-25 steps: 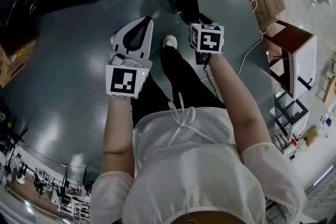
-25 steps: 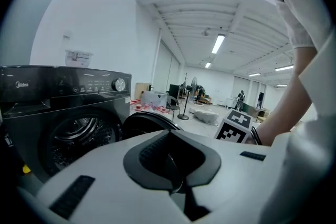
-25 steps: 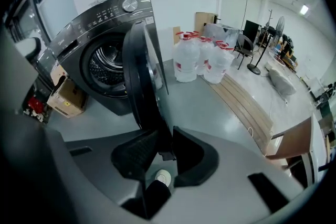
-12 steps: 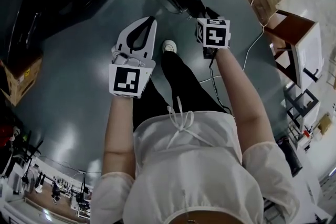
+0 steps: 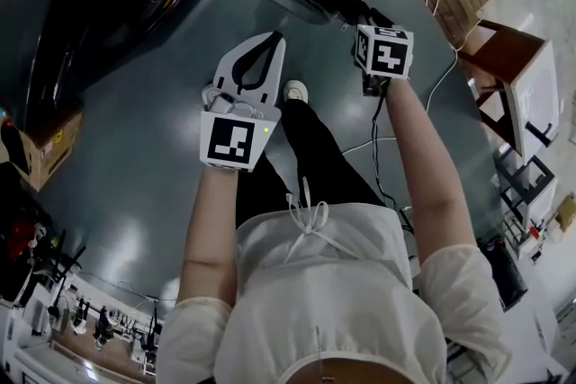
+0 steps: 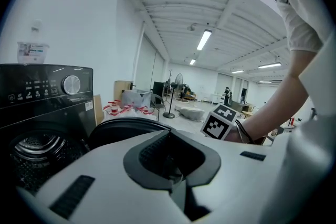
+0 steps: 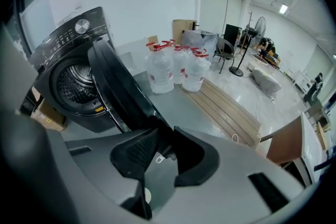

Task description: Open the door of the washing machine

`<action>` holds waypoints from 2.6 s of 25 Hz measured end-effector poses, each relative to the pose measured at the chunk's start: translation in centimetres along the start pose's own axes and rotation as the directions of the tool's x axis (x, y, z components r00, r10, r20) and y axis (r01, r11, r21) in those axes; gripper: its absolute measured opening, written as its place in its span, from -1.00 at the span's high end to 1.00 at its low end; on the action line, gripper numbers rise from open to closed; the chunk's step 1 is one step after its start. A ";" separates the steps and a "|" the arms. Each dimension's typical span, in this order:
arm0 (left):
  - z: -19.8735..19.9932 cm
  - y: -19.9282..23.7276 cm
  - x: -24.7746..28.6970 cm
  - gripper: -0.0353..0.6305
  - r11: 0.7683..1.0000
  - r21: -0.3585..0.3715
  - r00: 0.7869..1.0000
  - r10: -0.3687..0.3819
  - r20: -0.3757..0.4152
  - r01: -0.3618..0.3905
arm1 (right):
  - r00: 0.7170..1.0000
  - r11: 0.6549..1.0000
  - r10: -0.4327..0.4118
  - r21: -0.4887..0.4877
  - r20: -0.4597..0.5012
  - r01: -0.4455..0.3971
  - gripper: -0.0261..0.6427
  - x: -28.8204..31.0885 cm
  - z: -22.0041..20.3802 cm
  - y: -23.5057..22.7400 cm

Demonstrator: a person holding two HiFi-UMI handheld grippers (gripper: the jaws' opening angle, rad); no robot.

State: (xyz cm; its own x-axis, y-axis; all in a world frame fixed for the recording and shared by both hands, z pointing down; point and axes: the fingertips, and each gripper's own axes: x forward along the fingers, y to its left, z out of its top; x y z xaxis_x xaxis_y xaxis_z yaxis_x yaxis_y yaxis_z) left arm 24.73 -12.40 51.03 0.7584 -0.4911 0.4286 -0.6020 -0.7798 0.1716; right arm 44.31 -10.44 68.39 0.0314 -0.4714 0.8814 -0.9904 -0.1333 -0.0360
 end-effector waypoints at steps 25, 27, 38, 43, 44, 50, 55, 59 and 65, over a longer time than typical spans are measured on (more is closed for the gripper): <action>4.6 4.9 -8.7 0.83 0.987 0.021 0.983 0.156 0.100 -0.159 | 0.972 0.976 0.184 -0.143 0.143 -0.163 0.90 -8.7 6.3 9.6; 4.8 5.9 -10.9 0.83 0.981 0.017 0.975 0.191 0.111 -0.194 | 0.961 0.961 0.226 -0.197 0.162 -0.193 0.90 -10.0 7.2 12.3; 8.1 12.1 -26.3 0.83 0.899 -0.071 0.882 0.438 0.176 -0.433 | 0.817 0.822 0.511 -0.430 0.266 -0.373 0.90 -19.7 14.5 28.5; 9.1 14.5 -33.3 0.83 0.836 -0.087 0.814 0.548 0.191 -0.542 | 0.737 0.745 0.600 -0.551 0.310 -0.374 0.90 -24.0 16.8 35.1; 9.3 14.9 -34.6 0.83 0.821 -0.089 0.799 0.569 0.193 -0.563 | 0.718 0.727 0.619 -0.579 0.319 -0.370 0.90 -25.0 17.3 36.4; 10.9 15.8 -41.5 0.83 0.741 -0.075 0.711 0.664 0.232 -0.667 | 0.602 0.628 0.718 -0.696 0.348 -0.347 0.90 -30.6 19.5 42.5; 12.0 15.3 -46.9 0.83 0.680 -0.052 0.650 0.717 0.250 -0.731 | 0.510 0.580 0.774 -0.743 0.375 -0.333 0.90 -35.2 19.8 45.8; 12.8 14.6 -50.6 0.83 0.642 -0.053 0.606 0.746 0.276 -0.765 | 0.430 0.549 0.811 -0.770 0.396 -0.325 0.90 -39.0 19.5 47.6; 14.2 13.5 -54.6 0.83 0.597 -0.070 0.532 0.756 0.381 -0.799 | 0.377 0.531 0.829 -0.792 0.413 -0.300 0.90 -42.8 18.4 49.2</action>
State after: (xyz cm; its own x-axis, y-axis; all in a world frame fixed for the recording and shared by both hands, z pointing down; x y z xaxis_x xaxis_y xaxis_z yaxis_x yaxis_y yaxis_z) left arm -21.22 -1.60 17.34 0.0432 -0.9989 0.0200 -0.9829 -0.0461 -0.1784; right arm -3.26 -12.89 20.22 -0.7538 -0.6482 0.1076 -0.6421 0.7614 0.0893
